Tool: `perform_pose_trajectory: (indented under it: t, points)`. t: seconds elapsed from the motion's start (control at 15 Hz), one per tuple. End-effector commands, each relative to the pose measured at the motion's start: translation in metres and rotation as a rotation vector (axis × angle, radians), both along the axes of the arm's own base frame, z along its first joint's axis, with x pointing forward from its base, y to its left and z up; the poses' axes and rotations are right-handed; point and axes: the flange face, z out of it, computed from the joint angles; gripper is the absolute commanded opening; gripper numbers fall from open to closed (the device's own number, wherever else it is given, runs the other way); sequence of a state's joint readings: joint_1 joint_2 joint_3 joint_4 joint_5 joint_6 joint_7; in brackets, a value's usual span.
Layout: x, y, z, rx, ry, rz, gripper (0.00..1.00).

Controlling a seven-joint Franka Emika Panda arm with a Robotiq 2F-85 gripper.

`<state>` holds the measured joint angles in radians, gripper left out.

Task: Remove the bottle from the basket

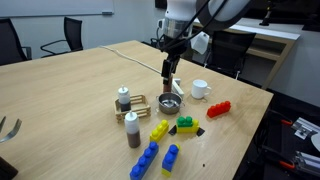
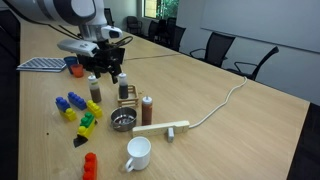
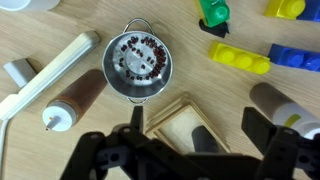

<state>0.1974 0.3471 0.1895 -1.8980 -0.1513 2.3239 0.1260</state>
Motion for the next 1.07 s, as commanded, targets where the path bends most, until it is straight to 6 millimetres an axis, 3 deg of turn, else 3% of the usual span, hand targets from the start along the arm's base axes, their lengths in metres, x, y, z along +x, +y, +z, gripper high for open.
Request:
perform_pose_trajectory:
  t: [0.0, 0.2, 0.6, 1.0]
  points:
    - [0.027, 0.013, -0.003, -0.023, -0.019, 0.036, 1.0]
    - [0.056, 0.03, -0.003, -0.013, 0.003, 0.105, 1.0]
    - [0.11, 0.051, -0.035, 0.016, 0.086, 0.287, 1.0]
    - [0.14, 0.078, -0.052, 0.06, 0.085, 0.411, 1.0]
